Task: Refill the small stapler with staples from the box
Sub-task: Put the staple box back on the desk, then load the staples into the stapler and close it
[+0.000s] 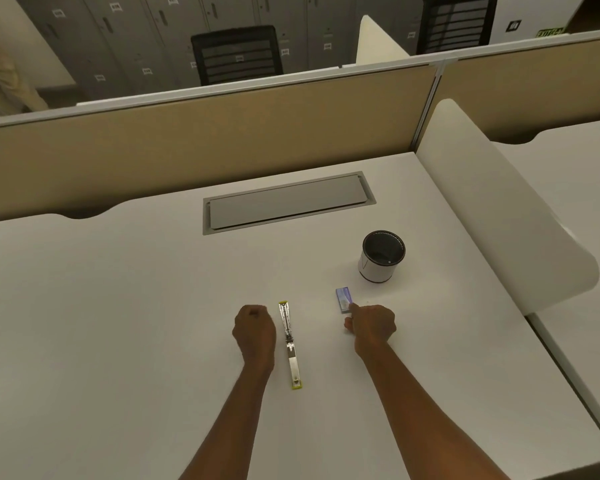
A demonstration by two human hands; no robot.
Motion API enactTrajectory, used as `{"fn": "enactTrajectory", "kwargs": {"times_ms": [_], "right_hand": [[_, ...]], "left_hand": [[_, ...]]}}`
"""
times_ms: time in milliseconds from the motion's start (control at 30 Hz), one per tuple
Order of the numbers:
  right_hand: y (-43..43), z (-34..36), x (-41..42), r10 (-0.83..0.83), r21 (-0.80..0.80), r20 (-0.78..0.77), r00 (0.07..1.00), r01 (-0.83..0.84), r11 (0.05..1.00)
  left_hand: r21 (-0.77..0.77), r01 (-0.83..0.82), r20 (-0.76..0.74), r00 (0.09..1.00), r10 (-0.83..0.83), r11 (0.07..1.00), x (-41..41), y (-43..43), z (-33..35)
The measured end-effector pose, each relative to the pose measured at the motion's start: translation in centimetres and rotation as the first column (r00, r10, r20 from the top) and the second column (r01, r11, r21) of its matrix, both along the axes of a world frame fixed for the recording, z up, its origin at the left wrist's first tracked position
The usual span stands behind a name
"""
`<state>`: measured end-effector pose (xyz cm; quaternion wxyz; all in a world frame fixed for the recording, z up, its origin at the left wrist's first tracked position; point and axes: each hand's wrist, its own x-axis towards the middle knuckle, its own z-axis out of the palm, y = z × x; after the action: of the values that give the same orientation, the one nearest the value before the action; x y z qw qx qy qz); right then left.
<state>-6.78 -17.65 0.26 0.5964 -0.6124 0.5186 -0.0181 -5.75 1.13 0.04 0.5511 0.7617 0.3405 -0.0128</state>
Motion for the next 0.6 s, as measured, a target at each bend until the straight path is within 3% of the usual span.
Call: {"fn": "enactTrajectory", "kwargs": {"times_ms": [67, 200, 400, 600], "right_hand": [[0.3, 0.6, -0.6, 0.019, -0.066, 0.001, 1.000, -0.019, 0.998], [1.4, 1.3, -1.9, 0.110, -0.061, 0.050, 0.993, -0.107, 0.992], [2.8, 0.8, -2.5, 0.308, -0.004, 0.178, 0.935, -0.312, 0.950], [3.1, 0.4, -2.8, 0.431, -0.027, 0.215, 0.876, -0.436, 0.900]], "left_hand": [[0.033, -0.044, -0.062, 0.997, 0.046, 0.998, -0.9, 0.1, -0.3], [0.200, 0.168, -0.070, 0.985, -0.157, 0.965, -3.8, -1.4, -1.3], [0.546, 0.370, -0.120, 0.922, -0.367, 0.751, -4.7, -3.0, -3.0], [0.592, 0.382, -0.131, 0.914, -0.384, 0.709, -4.1, -3.0, -3.4]]}}
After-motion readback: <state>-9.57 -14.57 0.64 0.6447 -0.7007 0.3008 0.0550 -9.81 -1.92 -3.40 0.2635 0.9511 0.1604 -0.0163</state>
